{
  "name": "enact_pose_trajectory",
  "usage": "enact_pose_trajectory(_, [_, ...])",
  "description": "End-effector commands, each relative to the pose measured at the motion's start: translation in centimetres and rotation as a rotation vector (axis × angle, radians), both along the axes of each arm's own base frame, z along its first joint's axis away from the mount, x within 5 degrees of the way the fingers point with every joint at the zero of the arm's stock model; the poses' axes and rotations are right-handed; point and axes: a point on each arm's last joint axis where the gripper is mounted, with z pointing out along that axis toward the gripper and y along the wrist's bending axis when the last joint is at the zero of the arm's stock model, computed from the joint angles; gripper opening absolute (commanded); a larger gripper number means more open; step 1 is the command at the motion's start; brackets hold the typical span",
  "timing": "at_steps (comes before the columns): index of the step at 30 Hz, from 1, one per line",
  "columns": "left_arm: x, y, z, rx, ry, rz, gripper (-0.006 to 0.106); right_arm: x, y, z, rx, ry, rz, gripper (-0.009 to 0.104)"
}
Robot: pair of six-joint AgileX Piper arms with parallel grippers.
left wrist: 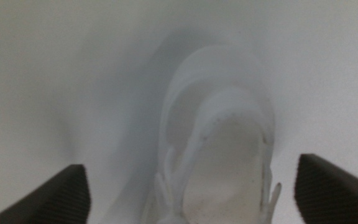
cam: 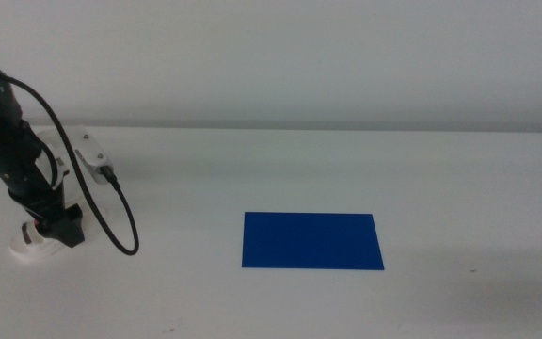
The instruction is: Use one arm to grab the shoe from the table and place it on the mat.
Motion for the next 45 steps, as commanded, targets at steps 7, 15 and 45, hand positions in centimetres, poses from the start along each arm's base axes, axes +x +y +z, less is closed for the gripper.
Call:
enact_pose_trajectory(7, [-0.4, 0.0, -0.4, -0.012, 0.052, -0.002, 0.03, -0.1, 0.0, -1.2, -0.003, -0.002, 0.0, 0.093])
enact_pose_trajectory(15, [-1.7, -2.2, 4.6, -0.02, 0.017, 0.099, -0.001, -0.1, 0.0, -1.2, -0.003, -0.002, 0.0, 0.093])
enact_pose_trajectory(45, [-5.0, -39.8, 3.1, -0.03, 0.037, -0.251, 0.0, -0.1, 0.0, -1.2, -0.003, -0.002, 0.0, 0.093])
